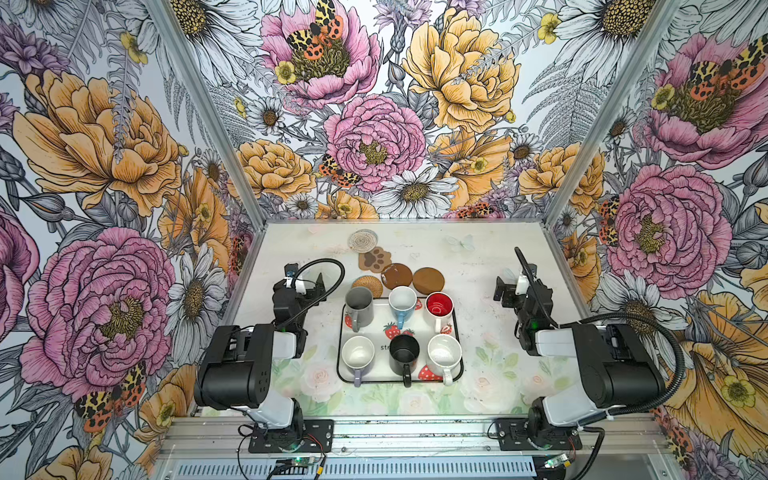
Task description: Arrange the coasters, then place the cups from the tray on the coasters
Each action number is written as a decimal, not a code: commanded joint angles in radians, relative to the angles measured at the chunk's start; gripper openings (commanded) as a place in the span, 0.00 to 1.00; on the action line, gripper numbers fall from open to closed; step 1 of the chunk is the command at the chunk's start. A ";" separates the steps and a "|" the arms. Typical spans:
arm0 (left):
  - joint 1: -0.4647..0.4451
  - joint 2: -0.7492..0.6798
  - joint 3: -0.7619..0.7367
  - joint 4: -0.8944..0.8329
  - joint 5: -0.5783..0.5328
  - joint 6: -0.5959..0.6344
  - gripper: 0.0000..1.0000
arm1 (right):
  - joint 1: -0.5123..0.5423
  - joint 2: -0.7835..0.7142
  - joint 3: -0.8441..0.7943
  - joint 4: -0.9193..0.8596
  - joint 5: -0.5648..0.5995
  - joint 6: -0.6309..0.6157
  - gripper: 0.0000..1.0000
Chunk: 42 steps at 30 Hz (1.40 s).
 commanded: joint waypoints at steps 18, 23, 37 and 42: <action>0.008 0.007 0.013 0.005 0.026 -0.020 0.99 | 0.001 0.001 0.023 0.003 0.014 -0.009 1.00; 0.008 0.006 0.012 0.004 0.024 -0.020 0.99 | 0.001 0.002 0.023 0.003 0.013 -0.008 1.00; 0.010 0.007 0.014 0.004 0.024 -0.021 0.99 | 0.001 0.001 0.023 0.003 0.016 -0.009 0.97; 0.012 0.006 0.014 0.005 0.027 -0.025 0.99 | 0.004 0.000 0.022 0.007 0.021 -0.012 0.96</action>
